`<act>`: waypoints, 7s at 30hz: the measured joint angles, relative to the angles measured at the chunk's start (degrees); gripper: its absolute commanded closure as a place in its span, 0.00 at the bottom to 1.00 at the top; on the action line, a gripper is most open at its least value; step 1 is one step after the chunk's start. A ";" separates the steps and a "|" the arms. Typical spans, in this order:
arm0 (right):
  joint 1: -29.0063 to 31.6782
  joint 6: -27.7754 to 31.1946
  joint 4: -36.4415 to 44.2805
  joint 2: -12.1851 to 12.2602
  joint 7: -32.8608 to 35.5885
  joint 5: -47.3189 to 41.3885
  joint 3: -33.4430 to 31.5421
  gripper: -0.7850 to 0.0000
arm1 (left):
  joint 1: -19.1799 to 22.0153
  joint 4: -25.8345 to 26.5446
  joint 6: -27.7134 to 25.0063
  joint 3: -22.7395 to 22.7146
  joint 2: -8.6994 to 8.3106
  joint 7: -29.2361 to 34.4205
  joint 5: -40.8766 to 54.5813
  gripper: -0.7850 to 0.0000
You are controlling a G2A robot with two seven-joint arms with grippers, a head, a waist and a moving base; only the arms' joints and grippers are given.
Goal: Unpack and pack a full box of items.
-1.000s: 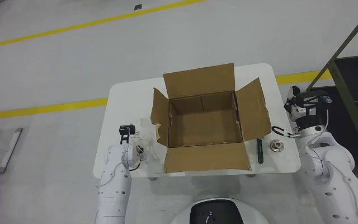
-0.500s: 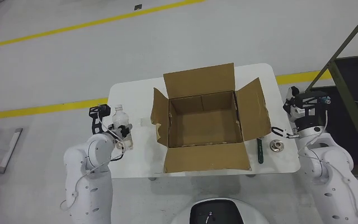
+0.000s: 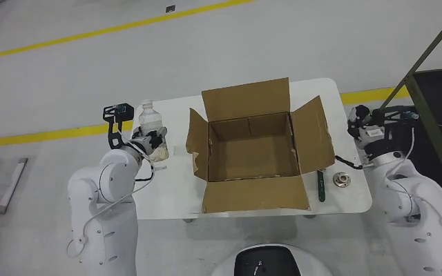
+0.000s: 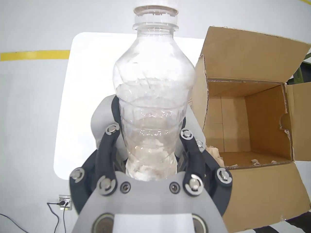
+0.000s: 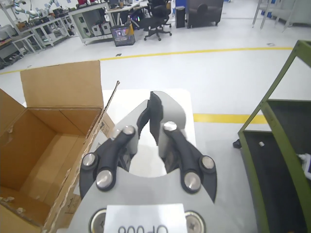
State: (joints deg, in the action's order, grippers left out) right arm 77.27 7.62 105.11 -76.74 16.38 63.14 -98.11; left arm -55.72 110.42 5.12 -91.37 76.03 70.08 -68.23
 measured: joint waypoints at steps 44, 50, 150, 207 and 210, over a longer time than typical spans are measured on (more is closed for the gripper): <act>-3.18 -1.87 -5.77 1.27 24.51 -38.66 5.25 1.00 | -0.07 1.90 -0.11 -0.10 -0.11 -3.45 2.68 1.00; -3.86 -1.96 -5.96 1.33 24.44 -40.35 8.13 1.00 | 4.20 4.18 1.15 0.37 -0.15 -2.77 8.83 1.00; -1.44 -1.56 -4.00 7.06 21.75 -42.65 9.32 1.00 | 21.53 -46.64 15.58 34.67 3.34 2.41 17.79 0.14; 6.82 -3.53 7.63 11.21 22.59 4.66 0.15 1.00 | 6.11 -6.12 8.74 17.75 -1.65 0.98 13.57 0.00; 6.80 -3.45 7.69 11.22 22.59 4.98 0.15 1.00 | 6.11 -6.12 8.74 17.75 -1.65 0.98 13.57 0.00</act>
State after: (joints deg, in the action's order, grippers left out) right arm 84.07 4.17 112.81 -65.52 38.98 68.13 -97.95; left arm -49.61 104.30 13.86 -73.63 74.39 71.06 -54.66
